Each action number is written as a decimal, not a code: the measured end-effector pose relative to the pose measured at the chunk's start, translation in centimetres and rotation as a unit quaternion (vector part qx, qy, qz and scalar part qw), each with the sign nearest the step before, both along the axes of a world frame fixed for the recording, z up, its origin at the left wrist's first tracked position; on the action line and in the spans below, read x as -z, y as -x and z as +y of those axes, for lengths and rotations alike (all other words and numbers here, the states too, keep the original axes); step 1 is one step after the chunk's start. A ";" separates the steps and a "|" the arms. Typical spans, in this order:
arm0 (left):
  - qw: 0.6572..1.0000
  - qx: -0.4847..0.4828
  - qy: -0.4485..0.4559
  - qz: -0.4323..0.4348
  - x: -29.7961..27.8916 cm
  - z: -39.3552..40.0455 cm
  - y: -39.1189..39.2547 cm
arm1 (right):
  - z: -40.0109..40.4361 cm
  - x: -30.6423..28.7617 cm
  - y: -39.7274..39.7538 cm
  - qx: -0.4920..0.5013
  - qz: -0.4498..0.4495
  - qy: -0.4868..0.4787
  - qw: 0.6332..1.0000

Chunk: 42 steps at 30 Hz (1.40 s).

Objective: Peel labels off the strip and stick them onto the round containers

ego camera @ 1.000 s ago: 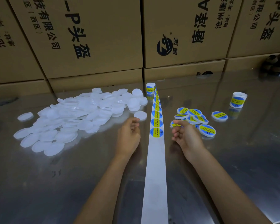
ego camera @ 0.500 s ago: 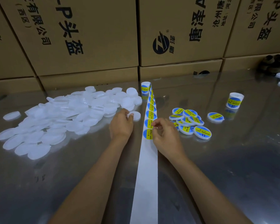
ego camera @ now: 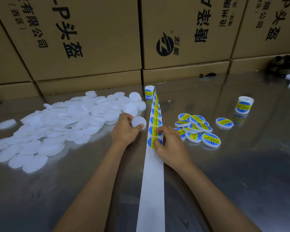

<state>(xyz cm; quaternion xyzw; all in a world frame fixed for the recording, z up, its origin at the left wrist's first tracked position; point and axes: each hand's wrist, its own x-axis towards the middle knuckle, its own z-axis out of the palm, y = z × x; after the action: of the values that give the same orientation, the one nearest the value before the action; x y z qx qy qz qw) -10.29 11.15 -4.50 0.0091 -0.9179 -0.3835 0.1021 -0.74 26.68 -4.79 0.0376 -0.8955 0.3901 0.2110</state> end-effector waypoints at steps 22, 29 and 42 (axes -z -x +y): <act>0.899 0.128 -0.420 -0.002 -1.1 -1.0 -8.4 | 0.3 -0.3 -1.7 -0.082 -0.033 -0.044 0.995; 0.924 0.154 -0.348 -0.031 -0.6 -0.4 -8.5 | 0.1 -0.4 -1.8 -0.072 -0.030 -0.024 0.997; 0.915 0.127 -0.375 -0.075 -1.1 -0.5 -8.1 | 0.0 -0.2 -1.5 -0.050 -0.047 -0.025 0.997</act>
<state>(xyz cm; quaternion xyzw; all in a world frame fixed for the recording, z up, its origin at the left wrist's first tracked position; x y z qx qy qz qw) -2.18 10.67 -3.37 -0.0412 -0.7053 -0.7072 -0.0280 0.80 26.69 -4.56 0.0695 -0.9110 0.3788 0.1475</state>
